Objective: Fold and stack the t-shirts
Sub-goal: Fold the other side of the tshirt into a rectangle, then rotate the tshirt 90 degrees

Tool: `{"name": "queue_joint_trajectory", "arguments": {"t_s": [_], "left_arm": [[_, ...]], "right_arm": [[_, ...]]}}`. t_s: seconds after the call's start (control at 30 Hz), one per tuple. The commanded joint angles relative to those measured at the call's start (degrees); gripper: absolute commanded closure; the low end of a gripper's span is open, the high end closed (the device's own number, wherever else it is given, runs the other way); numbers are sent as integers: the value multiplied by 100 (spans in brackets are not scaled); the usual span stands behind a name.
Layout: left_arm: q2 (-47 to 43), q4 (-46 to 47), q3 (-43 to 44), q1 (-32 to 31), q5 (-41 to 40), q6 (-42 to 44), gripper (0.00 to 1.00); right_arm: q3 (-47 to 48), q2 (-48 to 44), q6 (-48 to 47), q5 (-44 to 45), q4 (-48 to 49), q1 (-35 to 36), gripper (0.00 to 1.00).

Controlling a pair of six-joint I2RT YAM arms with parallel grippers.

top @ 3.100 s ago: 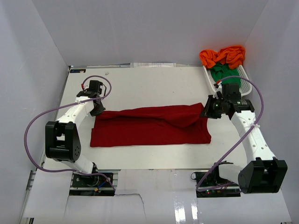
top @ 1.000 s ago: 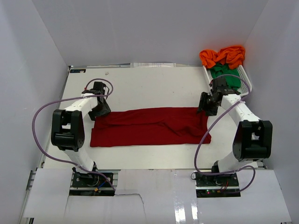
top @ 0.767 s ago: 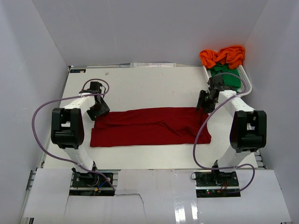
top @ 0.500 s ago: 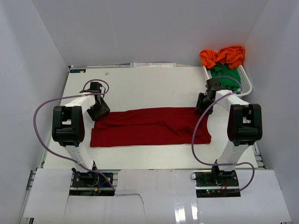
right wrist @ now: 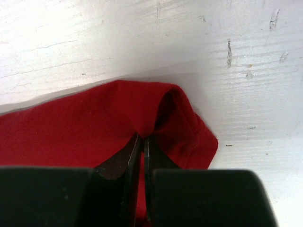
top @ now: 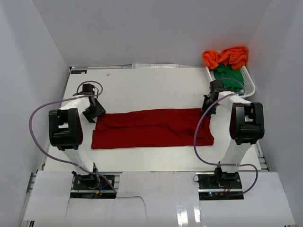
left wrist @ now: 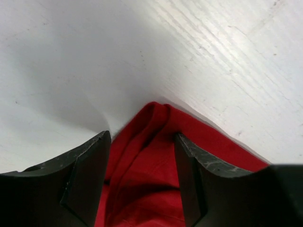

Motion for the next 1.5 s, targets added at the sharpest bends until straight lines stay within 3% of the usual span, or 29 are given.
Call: {"name": "queue_joint_trajectory", "arguments": {"t_s": [0.0, 0.13, 0.2, 0.23, 0.53, 1.03, 1.47], "left_arm": [[-272, 174, -80, 44, 221, 62, 34], [-176, 192, -36, 44, 274, 71, 48], [-158, 209, -27, 44, 309, 80, 72], [-149, 209, -10, 44, 335, 71, 78], [-254, 113, 236, 44, 336, 168, 78], [158, -327, 851, 62, -657, 107, 77], [150, -309, 1203, 71, -394, -140, 79]], "right_arm": [[59, -4, -14, 26, 193, -28, 92], [68, -22, -22, 0, 193, -28, 92], [77, -31, -23, -18, 193, -28, 92], [77, -39, -31, -18, 193, -19, 92], [51, -13, -75, -53, 201, -19, 92], [305, 276, -58, 8, 175, -19, 92], [2052, 1208, -23, -158, -247, -19, 92]]}}
